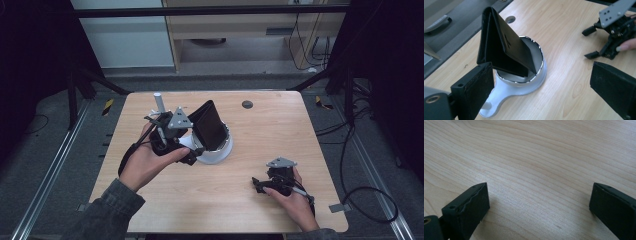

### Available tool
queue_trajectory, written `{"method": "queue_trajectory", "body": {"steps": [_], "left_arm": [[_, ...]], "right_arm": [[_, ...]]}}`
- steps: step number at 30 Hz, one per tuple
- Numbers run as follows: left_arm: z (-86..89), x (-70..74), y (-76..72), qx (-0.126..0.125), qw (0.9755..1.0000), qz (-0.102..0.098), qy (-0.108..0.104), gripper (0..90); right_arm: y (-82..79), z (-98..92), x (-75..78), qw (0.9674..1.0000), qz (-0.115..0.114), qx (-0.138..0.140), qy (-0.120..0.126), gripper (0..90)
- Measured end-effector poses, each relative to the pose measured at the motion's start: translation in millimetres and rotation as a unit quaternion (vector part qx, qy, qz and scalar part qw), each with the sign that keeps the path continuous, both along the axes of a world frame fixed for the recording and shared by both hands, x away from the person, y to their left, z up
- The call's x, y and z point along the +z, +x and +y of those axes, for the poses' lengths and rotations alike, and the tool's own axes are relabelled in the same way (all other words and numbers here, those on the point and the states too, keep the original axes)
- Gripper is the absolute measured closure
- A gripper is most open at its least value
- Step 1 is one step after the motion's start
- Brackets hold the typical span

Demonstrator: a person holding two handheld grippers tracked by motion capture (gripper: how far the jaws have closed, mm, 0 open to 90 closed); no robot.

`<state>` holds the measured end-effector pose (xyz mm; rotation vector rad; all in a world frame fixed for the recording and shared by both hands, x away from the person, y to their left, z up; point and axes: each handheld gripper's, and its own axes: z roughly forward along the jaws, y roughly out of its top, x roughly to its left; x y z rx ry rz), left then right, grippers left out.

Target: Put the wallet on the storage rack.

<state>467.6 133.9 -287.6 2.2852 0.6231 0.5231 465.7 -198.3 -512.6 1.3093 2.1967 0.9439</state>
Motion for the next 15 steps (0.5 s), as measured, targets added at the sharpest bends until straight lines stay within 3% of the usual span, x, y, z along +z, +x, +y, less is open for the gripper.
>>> {"method": "queue_trajectory", "body": {"steps": [9,15], "left_arm": [[14.6,-14.2,-6.4,0.01,0.9998,0.013,0.013,5.2],[28.4,-33.6,-5.2,0.023,0.9988,0.034,0.027,5.2]], "right_arm": [[0.0,0.1,0.0,1.0,0.0,0.0,0.0,3.1],[-0.1,0.0,0.0,1.0,-0.001,0.0,0.0,3.1]]}}
